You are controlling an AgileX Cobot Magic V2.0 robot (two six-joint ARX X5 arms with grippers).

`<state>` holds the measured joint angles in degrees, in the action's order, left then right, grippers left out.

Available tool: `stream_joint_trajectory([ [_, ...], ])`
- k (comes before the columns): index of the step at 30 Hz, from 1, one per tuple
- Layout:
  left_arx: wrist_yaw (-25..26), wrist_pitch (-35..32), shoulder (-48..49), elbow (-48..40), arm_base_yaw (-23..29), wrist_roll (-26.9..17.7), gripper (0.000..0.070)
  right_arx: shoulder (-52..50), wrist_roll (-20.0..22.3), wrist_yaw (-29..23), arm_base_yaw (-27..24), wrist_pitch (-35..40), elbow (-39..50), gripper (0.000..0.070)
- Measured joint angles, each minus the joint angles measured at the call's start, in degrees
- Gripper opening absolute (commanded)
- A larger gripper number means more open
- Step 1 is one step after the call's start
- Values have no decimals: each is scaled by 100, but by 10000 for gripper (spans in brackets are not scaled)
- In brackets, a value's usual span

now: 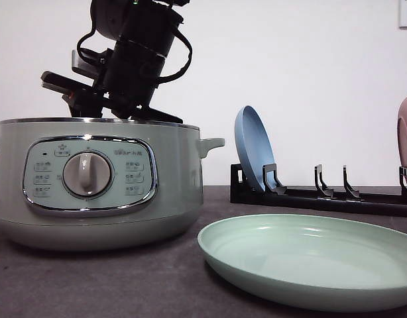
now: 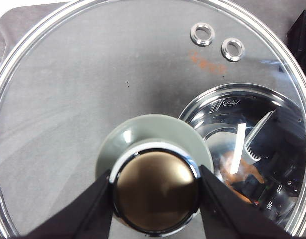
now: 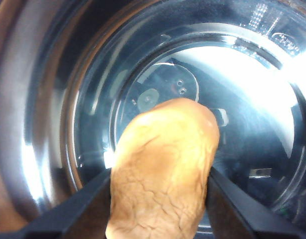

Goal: Transfer potato from steamer to green plate

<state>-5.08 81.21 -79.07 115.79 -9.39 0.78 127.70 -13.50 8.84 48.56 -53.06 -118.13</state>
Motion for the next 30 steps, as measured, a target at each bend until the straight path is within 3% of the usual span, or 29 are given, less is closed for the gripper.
stream_joint_trajectory([
  [11,0,0,0,0,0,2,0,-1553,256,-160,-217,-210,-137,164],
  [24,0,0,0,0,0,2,0,-3345,784,-315,-627,-1805,-131,164],
  [30,4,0,2,0,0,2,0,-4078,898,-572,-751,-1863,806,164],
])
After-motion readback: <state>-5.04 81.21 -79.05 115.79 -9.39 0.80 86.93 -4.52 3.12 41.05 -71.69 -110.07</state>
